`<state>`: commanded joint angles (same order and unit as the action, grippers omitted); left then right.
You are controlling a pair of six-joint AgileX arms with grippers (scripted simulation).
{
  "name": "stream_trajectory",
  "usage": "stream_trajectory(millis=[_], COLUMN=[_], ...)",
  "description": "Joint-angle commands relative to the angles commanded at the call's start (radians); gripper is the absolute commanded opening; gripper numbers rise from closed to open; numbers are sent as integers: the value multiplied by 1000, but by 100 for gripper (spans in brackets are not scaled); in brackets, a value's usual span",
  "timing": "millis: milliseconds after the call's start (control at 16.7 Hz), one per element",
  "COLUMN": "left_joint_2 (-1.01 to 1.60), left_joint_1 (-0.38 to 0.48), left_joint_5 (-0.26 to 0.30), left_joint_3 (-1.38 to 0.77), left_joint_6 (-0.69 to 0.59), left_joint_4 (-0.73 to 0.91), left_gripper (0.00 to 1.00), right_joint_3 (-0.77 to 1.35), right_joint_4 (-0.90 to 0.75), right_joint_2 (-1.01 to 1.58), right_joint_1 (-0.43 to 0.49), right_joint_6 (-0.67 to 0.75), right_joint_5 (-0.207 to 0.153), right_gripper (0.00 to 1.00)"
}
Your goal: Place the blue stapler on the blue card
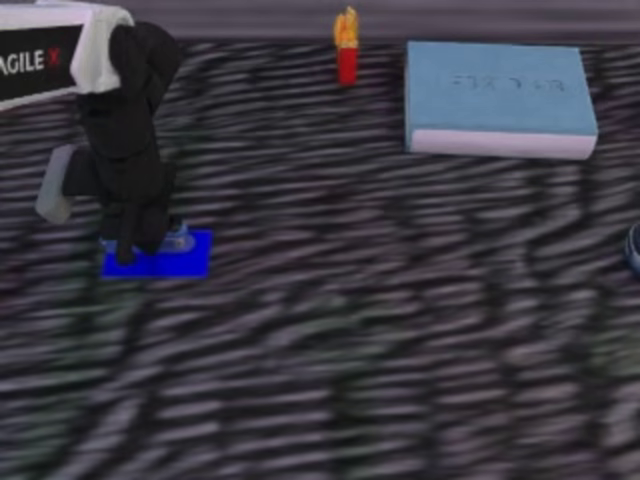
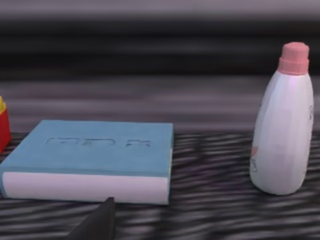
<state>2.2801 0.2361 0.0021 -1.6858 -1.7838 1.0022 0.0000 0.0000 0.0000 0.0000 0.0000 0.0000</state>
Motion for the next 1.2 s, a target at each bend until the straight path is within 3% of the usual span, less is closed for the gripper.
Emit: stream_trajectory(millis=[180,960,1200], left_joint_2=[0,0,0], left_joint_1=[0,0,0], left_joint_5=[0,0,0], left_joint_3=[0,0,0], left_joint_6=[0,0,0], left_joint_4=[0,0,0], left_gripper=[0,98,100], right_joint_3=[0,0,0], right_joint_4=[0,0,0], right_joint_2=[0,0,0], right_joint_1=[0,0,0], right_joint_6=[0,0,0], right_joint_5=[0,0,0], right_gripper=[100,100,100])
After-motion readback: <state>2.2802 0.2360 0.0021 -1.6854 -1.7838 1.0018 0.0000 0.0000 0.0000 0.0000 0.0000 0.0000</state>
